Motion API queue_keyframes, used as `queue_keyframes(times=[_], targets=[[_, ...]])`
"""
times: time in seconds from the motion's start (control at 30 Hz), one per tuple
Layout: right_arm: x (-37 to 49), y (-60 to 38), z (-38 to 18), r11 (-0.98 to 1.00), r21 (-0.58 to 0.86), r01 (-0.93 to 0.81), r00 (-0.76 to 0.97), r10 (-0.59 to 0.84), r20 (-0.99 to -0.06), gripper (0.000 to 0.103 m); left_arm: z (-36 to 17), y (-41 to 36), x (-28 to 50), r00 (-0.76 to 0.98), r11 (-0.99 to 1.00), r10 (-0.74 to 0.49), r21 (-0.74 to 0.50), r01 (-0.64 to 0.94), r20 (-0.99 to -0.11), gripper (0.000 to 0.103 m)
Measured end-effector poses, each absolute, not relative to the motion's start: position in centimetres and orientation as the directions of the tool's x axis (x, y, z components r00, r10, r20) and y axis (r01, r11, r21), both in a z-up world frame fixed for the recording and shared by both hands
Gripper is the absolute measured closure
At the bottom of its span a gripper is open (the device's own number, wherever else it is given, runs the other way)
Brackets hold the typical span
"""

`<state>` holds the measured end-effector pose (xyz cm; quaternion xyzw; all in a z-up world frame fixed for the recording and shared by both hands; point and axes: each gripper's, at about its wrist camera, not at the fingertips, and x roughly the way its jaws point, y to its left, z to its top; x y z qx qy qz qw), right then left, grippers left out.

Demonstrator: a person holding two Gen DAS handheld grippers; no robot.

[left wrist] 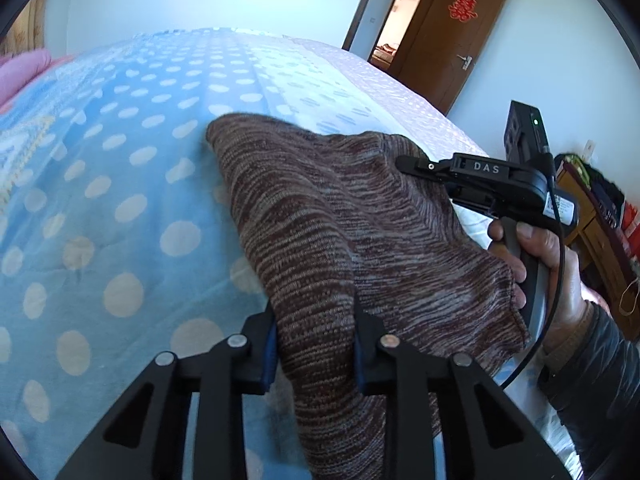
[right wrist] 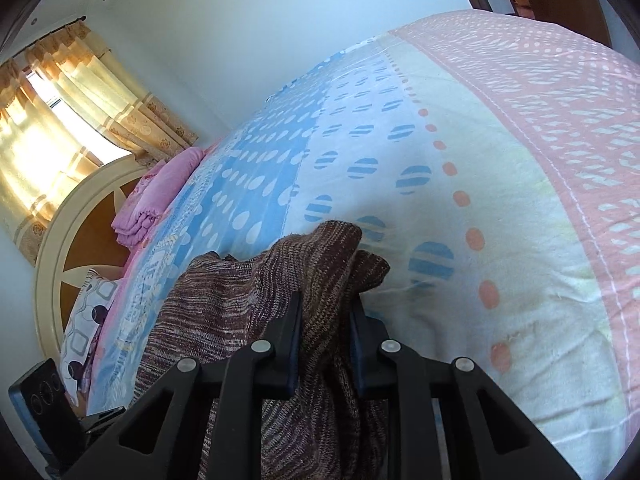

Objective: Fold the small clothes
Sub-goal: 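Grasp the folded sweater bundle with the left gripper and lift it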

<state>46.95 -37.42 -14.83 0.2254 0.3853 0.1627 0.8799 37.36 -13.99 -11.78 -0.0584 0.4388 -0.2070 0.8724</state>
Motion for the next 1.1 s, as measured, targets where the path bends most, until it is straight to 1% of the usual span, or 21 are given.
queue_keyframes(times=[0.1,0.37,0.7,1.1], targets=[[46.7,-37.3,-14.5,0.854,0.510,-0.100,0.651,0.443,-0.616,0.083,-11.5,-14.4,37.1,0.533,0.914,-0.391,-0.249,0.320,-0.750,0.074],[45.0,-35.9,-12.0,0.868,0.482,-0.122,0.663,0.433,-0.611,0.083,-10.4,-14.0,36.5,0.544,0.916,-0.382,-0.228,0.330,-0.747,0.075],[42.9,-34.7,-10.5,0.862,0.489,-0.133,0.677,0.440,-0.591,0.084,-8.9,-13.1,34.8,0.567,0.918,-0.379,-0.219,0.331,-0.731,0.075],[40.8,-32.0,-8.6,0.851,0.489,-0.192,0.682,0.474,-0.557,0.084,-7.3,-11.0,32.7,0.604,0.927,-0.366,-0.220,0.304,-0.708,0.075]])
